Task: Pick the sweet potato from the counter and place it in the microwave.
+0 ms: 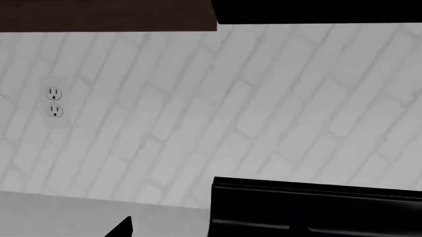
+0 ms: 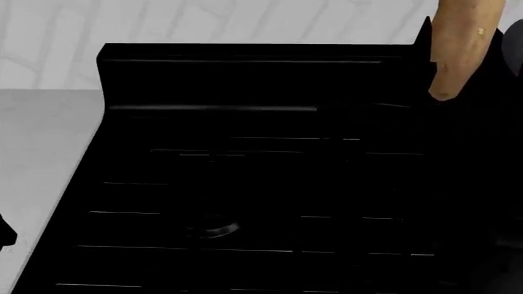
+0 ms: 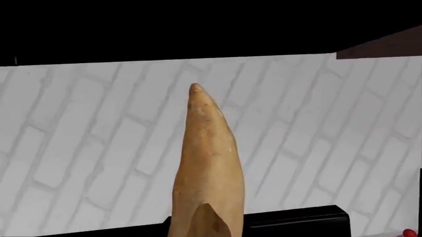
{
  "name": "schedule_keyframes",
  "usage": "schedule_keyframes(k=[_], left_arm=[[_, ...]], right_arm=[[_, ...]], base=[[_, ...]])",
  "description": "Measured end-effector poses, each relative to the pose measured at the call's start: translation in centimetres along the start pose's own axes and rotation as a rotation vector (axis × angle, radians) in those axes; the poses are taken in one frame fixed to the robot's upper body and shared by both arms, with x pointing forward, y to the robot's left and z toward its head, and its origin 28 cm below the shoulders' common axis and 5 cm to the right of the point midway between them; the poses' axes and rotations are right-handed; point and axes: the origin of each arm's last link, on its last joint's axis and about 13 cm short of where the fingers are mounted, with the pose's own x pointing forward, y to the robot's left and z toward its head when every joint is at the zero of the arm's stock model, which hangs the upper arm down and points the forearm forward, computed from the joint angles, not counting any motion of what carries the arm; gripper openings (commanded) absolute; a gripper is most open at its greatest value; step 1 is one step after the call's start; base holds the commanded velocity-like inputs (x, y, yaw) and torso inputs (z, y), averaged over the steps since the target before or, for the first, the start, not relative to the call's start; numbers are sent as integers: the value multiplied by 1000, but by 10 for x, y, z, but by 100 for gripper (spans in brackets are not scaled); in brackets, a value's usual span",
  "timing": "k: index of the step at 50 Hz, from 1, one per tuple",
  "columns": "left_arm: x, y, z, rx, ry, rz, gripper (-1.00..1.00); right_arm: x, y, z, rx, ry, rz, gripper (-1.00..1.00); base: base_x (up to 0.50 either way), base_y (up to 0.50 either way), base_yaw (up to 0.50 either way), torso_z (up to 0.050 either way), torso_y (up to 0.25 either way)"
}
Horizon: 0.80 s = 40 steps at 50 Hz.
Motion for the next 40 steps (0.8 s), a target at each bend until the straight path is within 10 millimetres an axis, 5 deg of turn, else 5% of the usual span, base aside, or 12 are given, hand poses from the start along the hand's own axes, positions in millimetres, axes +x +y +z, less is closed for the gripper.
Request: schedule_keyframes(k=[40], left_arm=[[2, -3, 0, -5, -2, -3, 100]], right_arm=[[-20, 14, 61, -76, -154, 90, -100]], base=[[0, 0, 0, 0, 0]])
